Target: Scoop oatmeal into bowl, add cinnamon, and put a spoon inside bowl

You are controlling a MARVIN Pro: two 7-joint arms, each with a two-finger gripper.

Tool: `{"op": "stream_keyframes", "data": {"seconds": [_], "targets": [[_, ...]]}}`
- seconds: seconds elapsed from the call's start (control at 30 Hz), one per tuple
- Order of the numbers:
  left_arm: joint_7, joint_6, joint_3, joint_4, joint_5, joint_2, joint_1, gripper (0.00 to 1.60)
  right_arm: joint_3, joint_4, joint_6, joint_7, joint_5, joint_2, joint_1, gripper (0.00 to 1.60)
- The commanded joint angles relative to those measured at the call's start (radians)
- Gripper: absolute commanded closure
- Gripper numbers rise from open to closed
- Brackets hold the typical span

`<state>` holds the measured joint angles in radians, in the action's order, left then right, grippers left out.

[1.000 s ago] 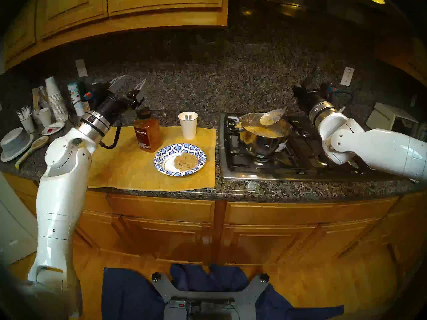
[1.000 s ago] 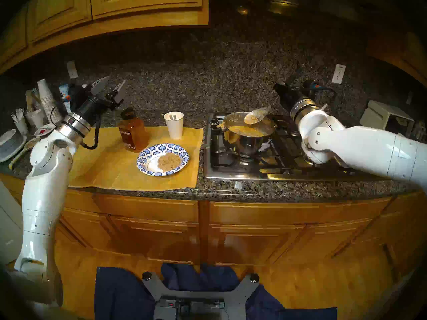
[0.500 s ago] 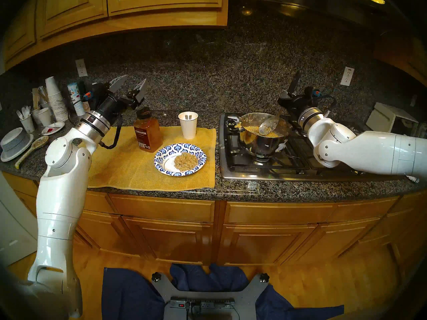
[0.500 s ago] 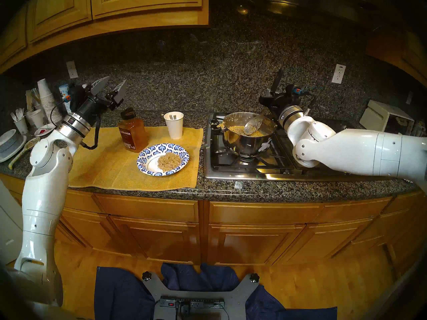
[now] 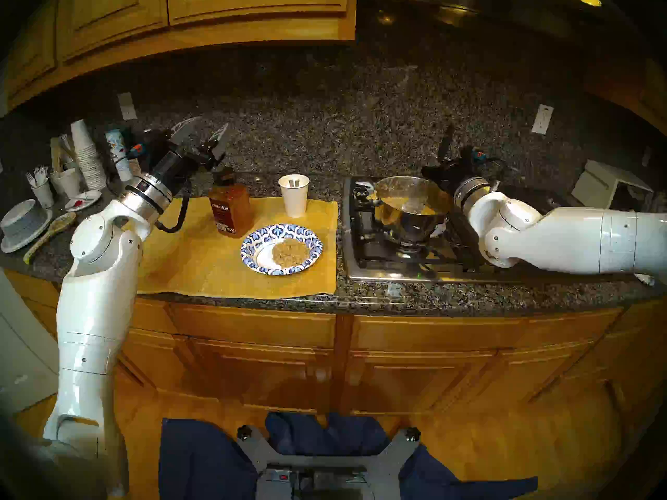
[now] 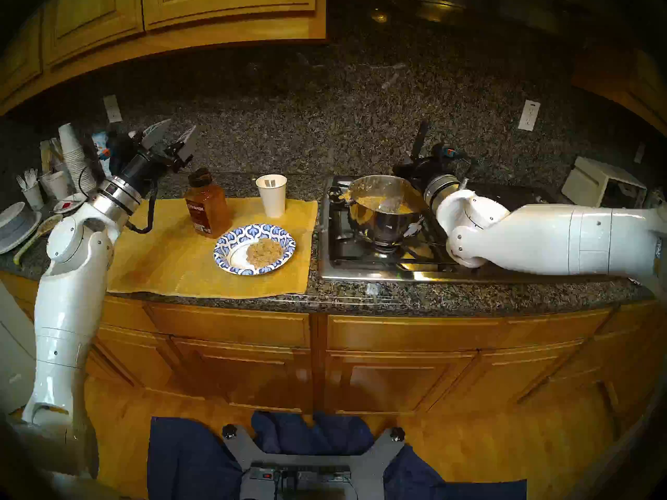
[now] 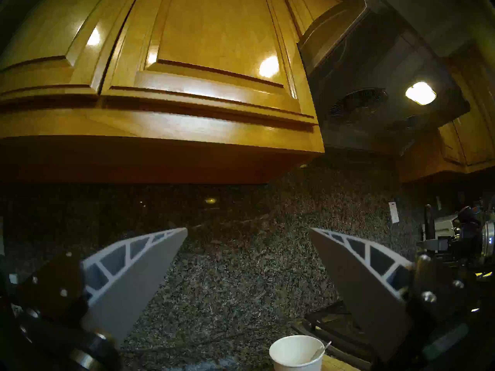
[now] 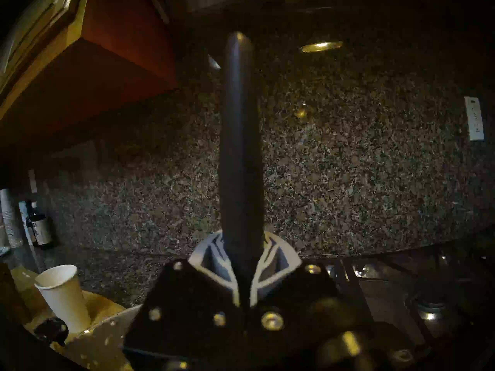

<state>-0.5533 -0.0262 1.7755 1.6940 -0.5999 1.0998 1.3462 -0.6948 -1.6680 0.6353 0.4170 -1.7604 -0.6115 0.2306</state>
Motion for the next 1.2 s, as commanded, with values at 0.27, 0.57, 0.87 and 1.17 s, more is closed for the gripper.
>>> {"op": "stream_keyframes", "data": {"seconds": [0.27, 0.57, 0.87, 1.17], "targets": [[-0.001, -0.012, 0.006, 0.023, -0.008, 0.000, -0.033, 0.00, 0.032, 0.008, -0.015, 0.030, -0.029, 0.010, 0.045, 1.44], [-0.001, -0.011, 0.006, 0.023, -0.008, 0.000, -0.033, 0.00, 0.030, 0.008, -0.009, 0.035, -0.033, 0.035, 0.058, 0.86], [-0.001, -0.011, 0.006, 0.023, -0.008, 0.000, -0.033, 0.00, 0.031, 0.008, -0.008, 0.041, -0.030, 0.052, 0.068, 0.61], [-0.001, -0.011, 0.006, 0.023, -0.008, 0.000, -0.032, 0.00, 0.033, 0.020, -0.006, 0.056, -0.025, 0.091, 0.092, 0.13]]}}
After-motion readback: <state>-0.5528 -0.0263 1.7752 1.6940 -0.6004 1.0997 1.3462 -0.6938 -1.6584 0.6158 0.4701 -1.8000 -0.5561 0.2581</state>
